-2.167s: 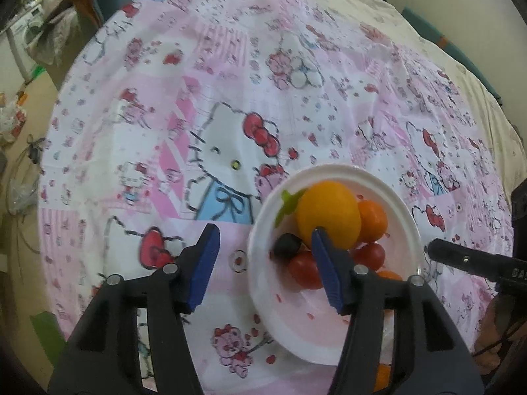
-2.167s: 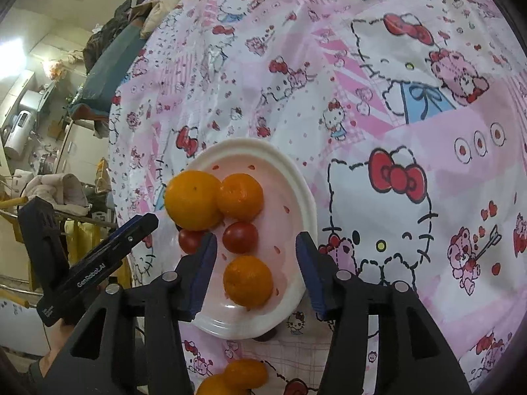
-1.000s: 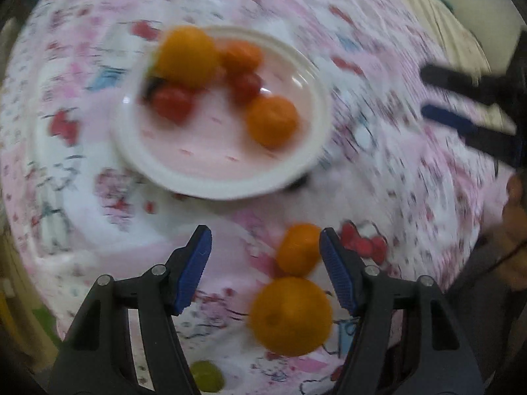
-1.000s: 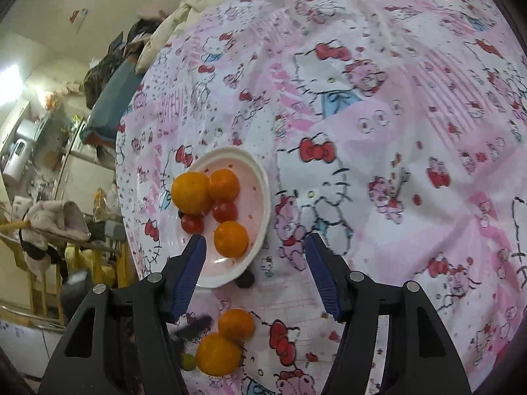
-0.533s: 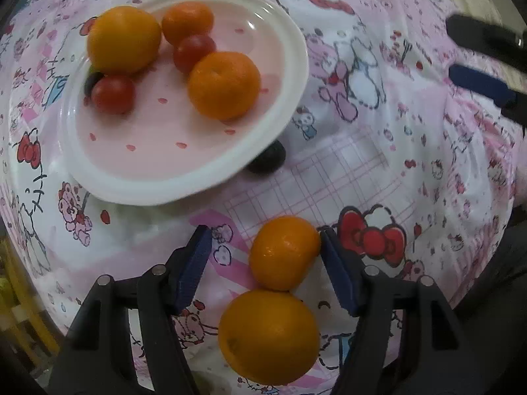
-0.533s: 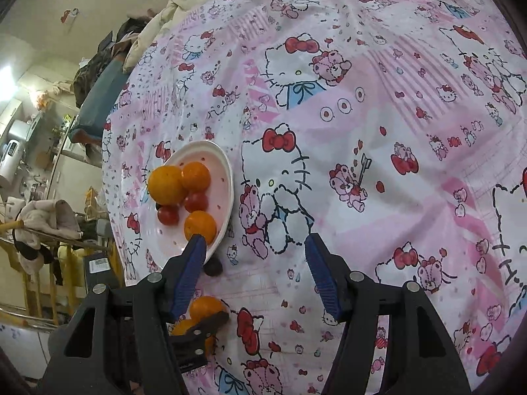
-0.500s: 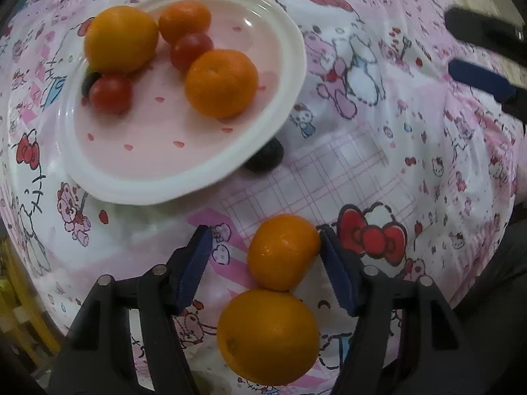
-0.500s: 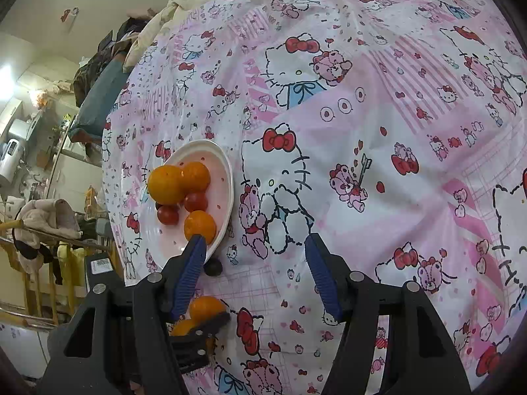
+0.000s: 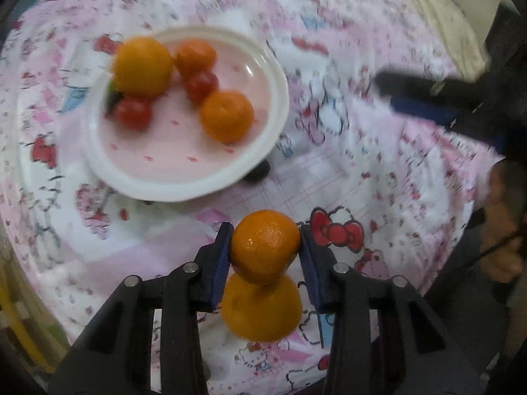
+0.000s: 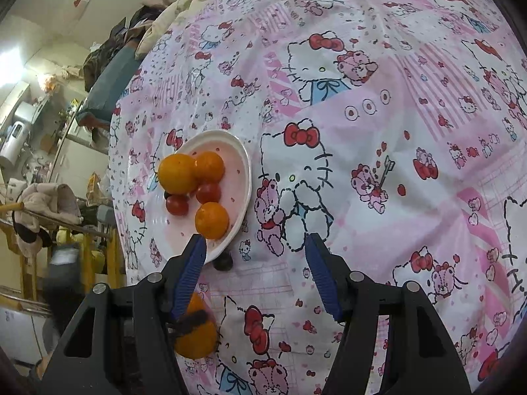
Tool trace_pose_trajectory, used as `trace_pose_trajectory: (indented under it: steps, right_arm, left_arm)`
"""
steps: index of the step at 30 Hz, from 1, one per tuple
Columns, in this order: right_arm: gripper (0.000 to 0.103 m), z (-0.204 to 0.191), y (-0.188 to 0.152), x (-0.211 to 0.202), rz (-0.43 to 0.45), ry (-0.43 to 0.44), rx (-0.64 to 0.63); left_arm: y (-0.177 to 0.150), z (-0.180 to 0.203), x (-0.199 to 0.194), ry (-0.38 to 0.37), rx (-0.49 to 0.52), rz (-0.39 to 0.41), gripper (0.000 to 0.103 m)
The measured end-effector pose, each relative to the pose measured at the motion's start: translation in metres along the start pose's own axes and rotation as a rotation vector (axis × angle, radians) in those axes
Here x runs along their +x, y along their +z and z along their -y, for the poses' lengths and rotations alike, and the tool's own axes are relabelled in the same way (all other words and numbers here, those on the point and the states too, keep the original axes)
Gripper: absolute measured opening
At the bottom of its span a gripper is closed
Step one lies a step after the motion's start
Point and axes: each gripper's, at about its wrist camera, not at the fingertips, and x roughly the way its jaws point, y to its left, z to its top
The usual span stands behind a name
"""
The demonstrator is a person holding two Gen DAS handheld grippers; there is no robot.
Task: Organize fruits
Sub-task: 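Grasp a dark berry beside the plate with the right tool while the left tool lifts the mandarin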
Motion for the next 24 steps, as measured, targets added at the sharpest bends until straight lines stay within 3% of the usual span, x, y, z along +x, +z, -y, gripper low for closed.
trace_pose_trajectory:
  steps: [6,14,24]
  right_arm:
    - [0.063,-0.023,-0.01,0.022,-0.041,-0.072,-0.119]
    - [0.043,-0.061,-0.033,0.064,-0.132,-0.129,-0.287]
    - [0.039,-0.085,-0.044,0.107,-0.181,-0.246,-0.44]
  left_arm:
    - [-0.017,-0.041,-0.043,0.012,-0.128,0.107,0.035]
    - [-0.04,-0.109,-0.059,0.044,-0.388,0.175,0.035]
    - [-0.051,-0.129,-0.058,0.084,-0.422,0.203,0.035]
